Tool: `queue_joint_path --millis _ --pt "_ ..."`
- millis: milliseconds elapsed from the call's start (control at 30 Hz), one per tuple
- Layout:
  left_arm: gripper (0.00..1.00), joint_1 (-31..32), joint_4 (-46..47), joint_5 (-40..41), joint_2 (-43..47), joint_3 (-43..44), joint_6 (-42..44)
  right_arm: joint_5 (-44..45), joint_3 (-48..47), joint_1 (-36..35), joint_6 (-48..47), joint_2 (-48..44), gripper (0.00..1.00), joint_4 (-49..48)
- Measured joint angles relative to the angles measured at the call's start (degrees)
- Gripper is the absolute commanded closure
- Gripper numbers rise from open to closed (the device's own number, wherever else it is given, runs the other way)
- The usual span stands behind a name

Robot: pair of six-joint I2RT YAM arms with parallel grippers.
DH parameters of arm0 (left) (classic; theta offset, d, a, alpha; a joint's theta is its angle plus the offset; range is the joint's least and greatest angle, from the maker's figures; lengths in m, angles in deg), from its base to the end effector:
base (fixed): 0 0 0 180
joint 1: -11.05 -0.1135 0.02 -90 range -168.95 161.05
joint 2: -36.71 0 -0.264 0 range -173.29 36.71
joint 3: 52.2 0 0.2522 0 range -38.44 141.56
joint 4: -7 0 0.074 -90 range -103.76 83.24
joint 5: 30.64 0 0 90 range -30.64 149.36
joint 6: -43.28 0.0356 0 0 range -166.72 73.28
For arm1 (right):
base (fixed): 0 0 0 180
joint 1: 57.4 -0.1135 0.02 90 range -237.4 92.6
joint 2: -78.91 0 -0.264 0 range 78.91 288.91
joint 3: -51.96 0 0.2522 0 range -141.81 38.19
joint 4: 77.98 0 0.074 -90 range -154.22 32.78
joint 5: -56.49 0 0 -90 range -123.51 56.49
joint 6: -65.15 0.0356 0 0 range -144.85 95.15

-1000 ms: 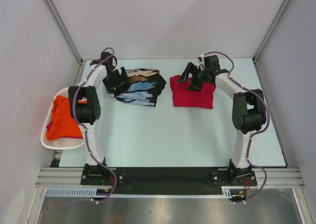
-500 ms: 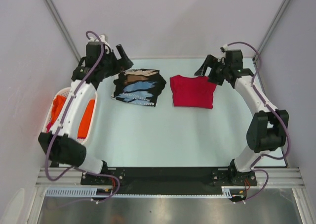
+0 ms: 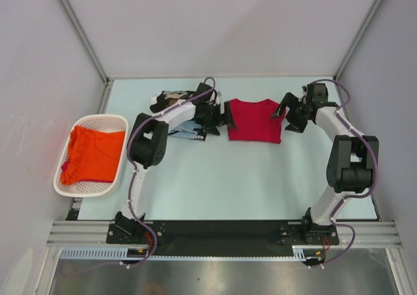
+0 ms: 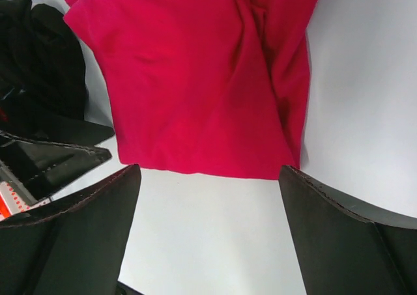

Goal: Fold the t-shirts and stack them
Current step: Put the neatly folded tshirt into the corner of the board with both arms

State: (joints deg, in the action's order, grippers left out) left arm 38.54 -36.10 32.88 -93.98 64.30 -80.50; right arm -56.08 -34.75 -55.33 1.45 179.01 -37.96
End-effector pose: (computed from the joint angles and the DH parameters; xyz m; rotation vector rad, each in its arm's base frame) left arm 0.4307 -0.2420 0.1628 0.0383 2.7295 -0.9586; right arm 0.3756 0.0001 0.2292 0.4563 2.4834 0.6664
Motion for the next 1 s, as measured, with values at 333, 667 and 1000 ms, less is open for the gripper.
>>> queue_joint_path --millis 333,667,1000 --pt "0.00 0.3 -1.3 -5.5 -3.3 14.5 -1.0 -0.1 0.0 0.0 0.0 1.7 0.07 -1.0" --pt "0.00 0.9 -7.1 -4.2 -9.6 19.0 -1.2 5.5 -0.2 0.2 0.4 6.5 0.06 -0.3" --pt "0.01 0.9 -10.3 -3.7 -12.6 21.9 -1.7 4.4 -4.2 0.4 1.6 13.3 0.08 -3.6"
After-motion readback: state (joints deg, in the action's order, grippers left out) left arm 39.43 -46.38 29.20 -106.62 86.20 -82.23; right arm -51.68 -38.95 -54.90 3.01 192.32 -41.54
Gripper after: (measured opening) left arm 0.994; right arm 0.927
